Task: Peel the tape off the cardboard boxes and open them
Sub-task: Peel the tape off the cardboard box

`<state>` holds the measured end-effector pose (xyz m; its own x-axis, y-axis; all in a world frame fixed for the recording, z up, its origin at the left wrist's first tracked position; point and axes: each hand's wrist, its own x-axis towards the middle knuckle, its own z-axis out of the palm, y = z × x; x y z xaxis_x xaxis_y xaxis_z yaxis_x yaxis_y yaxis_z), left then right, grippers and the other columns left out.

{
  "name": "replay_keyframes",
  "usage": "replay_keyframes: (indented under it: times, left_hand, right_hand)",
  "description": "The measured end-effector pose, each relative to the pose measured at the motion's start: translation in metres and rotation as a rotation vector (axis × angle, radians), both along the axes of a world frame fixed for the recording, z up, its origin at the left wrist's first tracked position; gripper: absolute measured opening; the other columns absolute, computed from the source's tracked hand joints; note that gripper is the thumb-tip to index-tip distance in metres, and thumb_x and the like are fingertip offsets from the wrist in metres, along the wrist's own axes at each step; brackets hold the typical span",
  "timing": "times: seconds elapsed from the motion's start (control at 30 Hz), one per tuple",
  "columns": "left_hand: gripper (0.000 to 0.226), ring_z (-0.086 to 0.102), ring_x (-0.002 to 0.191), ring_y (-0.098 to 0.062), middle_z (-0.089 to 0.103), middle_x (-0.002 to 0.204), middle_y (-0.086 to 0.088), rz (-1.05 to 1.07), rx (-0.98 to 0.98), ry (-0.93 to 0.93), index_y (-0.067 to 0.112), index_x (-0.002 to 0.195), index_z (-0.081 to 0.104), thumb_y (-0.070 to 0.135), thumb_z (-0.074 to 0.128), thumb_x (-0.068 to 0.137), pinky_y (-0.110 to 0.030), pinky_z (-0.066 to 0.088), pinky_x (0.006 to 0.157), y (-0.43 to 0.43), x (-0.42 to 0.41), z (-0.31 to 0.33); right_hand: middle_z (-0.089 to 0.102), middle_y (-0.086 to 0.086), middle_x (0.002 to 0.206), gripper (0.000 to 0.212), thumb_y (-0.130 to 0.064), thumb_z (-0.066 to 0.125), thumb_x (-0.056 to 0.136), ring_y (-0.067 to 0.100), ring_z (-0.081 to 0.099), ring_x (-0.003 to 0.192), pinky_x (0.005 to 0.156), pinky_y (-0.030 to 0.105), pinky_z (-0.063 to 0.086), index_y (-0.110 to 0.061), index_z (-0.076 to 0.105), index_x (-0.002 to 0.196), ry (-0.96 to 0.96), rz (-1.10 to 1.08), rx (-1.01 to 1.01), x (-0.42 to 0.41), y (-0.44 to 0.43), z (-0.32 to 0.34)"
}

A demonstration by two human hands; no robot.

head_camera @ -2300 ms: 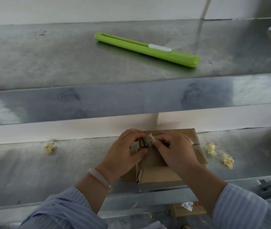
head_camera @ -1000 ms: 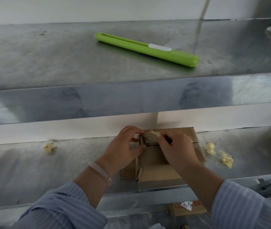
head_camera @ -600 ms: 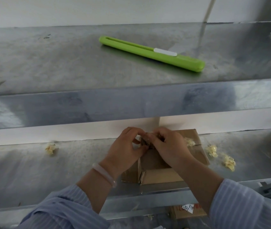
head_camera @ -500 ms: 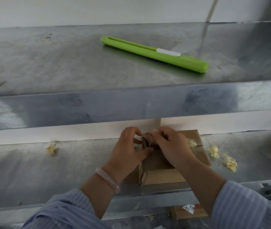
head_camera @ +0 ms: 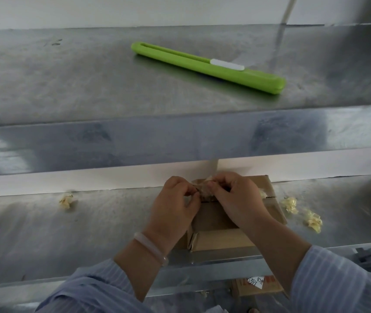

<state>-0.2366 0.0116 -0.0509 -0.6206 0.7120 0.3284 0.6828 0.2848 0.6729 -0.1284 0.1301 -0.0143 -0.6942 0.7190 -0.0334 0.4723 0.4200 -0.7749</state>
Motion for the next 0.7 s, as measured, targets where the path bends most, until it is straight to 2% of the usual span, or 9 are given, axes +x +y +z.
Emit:
replay_keyframes:
  times: [0.07, 0.13, 0.23, 0.3, 0.47, 0.53, 0.57, 0.63, 0.7]
  left_hand:
    - [0.013, 0.048, 0.080, 0.000, 0.047, 0.089, 0.012, -0.003, -0.025, 0.044, 0.023, 0.075, 0.054, 0.019, 0.063, 0.083, -0.008, 0.038, 0.065, 0.000, 0.001, 0.002]
    - [0.014, 0.048, 0.082, 0.001, 0.047, 0.085, 0.013, 0.023, -0.016, -0.001, 0.023, 0.073, 0.053, 0.017, 0.062, 0.083, -0.006, 0.036, 0.067, 0.000, 0.001, 0.001]
    - [0.013, 0.050, 0.084, 0.006, 0.053, 0.083, 0.014, 0.101, -0.017, -0.192, 0.024, 0.075, 0.056, 0.017, 0.061, 0.086, -0.002, 0.034, 0.069, -0.002, 0.002, -0.003]
    - [0.012, 0.052, 0.080, 0.005, 0.057, 0.081, 0.012, 0.144, -0.035, -0.302, 0.024, 0.075, 0.059, 0.020, 0.061, 0.087, -0.004, 0.036, 0.065, -0.003, 0.004, -0.004]
    - [0.020, 0.053, 0.062, 0.001, 0.058, 0.063, 0.009, 0.137, -0.015, -0.433, 0.018, 0.067, 0.063, 0.016, 0.061, 0.087, -0.011, 0.038, 0.056, 0.000, -0.003, 0.002]
    - [0.017, 0.060, 0.068, 0.002, 0.064, 0.076, 0.011, 0.105, 0.058, -0.531, 0.023, 0.075, 0.065, 0.017, 0.060, 0.090, -0.018, 0.048, 0.062, 0.002, -0.014, 0.007]
    - [0.012, 0.064, 0.075, -0.001, 0.066, 0.090, 0.011, 0.068, 0.076, -0.517, 0.028, 0.085, 0.066, 0.018, 0.062, 0.091, -0.022, 0.053, 0.069, 0.003, -0.021, 0.008]
    - [0.018, 0.065, 0.081, -0.003, 0.063, 0.107, 0.013, -0.024, -0.004, -0.336, 0.031, 0.104, 0.068, 0.022, 0.067, 0.089, -0.026, 0.055, 0.080, 0.006, -0.033, 0.008]
    - [0.018, 0.059, 0.083, 0.003, 0.062, 0.099, 0.018, -0.097, -0.063, -0.126, 0.024, 0.104, 0.073, 0.022, 0.070, 0.086, -0.015, 0.048, 0.083, 0.010, -0.042, 0.011]
  right_hand:
    - [0.067, -0.015, 0.087, 0.010, -0.036, 0.062, 0.093, 0.001, 0.060, 0.081, 0.067, 0.016, 0.045, -0.030, 0.068, 0.097, 0.003, -0.007, 0.006, -0.001, 0.000, -0.001]
    - [0.066, -0.015, 0.085, 0.009, -0.035, 0.060, 0.094, 0.001, 0.059, 0.079, 0.065, 0.017, 0.045, -0.030, 0.067, 0.095, 0.001, -0.028, 0.010, -0.004, 0.000, -0.001]
    - [0.064, -0.012, 0.087, 0.009, -0.032, 0.055, 0.096, 0.003, 0.057, 0.079, 0.065, 0.020, 0.046, -0.027, 0.063, 0.098, -0.007, -0.049, 0.036, -0.010, 0.002, -0.001]
    - [0.063, -0.011, 0.087, 0.009, -0.029, 0.053, 0.097, 0.003, 0.056, 0.079, 0.065, 0.019, 0.045, -0.026, 0.062, 0.097, 0.013, -0.067, 0.043, -0.011, 0.002, -0.002]
    - [0.063, -0.014, 0.086, 0.009, -0.032, 0.054, 0.097, 0.001, 0.056, 0.079, 0.063, 0.015, 0.040, -0.028, 0.061, 0.099, 0.078, -0.079, 0.062, -0.008, -0.001, -0.003]
    - [0.064, -0.014, 0.086, 0.011, -0.037, 0.055, 0.097, 0.001, 0.057, 0.079, 0.063, 0.016, 0.041, -0.030, 0.063, 0.100, 0.098, -0.068, 0.058, -0.008, -0.001, -0.002]
    - [0.065, -0.014, 0.086, 0.012, -0.038, 0.055, 0.097, 0.001, 0.058, 0.079, 0.063, 0.015, 0.040, -0.030, 0.063, 0.101, 0.103, -0.062, 0.049, -0.008, -0.001, -0.002]
    - [0.065, -0.015, 0.088, 0.014, -0.039, 0.055, 0.097, -0.001, 0.058, 0.081, 0.062, 0.013, 0.039, -0.032, 0.063, 0.105, 0.110, -0.052, 0.035, -0.007, -0.002, -0.002]
    - [0.066, -0.016, 0.096, 0.021, -0.040, 0.055, 0.096, -0.001, 0.059, 0.088, 0.068, 0.012, 0.042, -0.031, 0.063, 0.114, 0.133, -0.052, 0.025, -0.007, -0.002, -0.002]
